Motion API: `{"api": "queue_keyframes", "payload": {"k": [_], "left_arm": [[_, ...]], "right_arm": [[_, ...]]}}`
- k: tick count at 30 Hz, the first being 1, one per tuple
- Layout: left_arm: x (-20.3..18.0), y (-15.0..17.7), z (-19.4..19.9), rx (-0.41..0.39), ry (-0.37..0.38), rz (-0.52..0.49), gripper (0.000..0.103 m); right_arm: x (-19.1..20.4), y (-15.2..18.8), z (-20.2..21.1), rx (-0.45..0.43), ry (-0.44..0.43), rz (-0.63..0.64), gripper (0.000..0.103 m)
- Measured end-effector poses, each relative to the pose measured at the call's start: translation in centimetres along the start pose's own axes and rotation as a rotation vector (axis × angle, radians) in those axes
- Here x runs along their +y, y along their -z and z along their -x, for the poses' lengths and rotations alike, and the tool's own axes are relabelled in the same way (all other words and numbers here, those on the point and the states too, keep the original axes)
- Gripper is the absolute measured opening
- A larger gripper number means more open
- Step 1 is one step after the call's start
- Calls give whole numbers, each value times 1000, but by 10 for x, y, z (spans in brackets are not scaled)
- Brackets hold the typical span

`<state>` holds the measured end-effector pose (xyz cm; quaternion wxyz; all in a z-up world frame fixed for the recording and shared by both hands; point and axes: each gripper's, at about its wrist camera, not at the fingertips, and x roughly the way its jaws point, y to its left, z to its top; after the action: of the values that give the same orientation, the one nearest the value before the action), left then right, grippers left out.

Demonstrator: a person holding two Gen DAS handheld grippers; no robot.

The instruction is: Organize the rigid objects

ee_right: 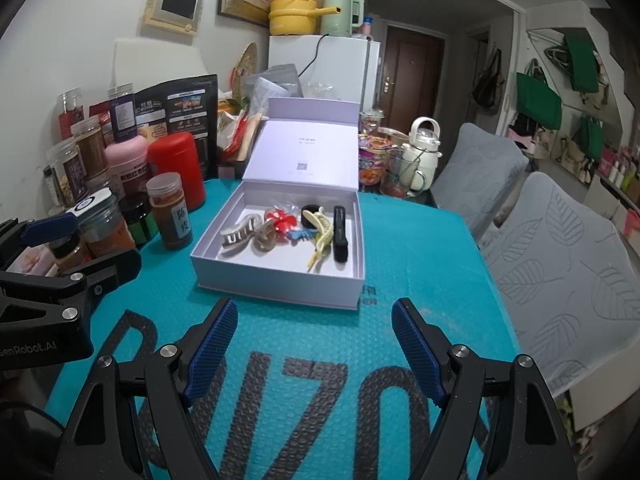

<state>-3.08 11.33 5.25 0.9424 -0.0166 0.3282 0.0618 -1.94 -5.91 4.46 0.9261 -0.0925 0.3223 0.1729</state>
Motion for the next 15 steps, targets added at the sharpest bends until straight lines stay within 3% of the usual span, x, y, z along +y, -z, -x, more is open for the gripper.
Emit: {"api": "queue_keyframes", "payload": {"k": [15], "left_arm": [[0, -2, -3, -2, 14, -1, 99]], "right_arm": [[0, -2, -4, 23, 8, 7, 80]]}}
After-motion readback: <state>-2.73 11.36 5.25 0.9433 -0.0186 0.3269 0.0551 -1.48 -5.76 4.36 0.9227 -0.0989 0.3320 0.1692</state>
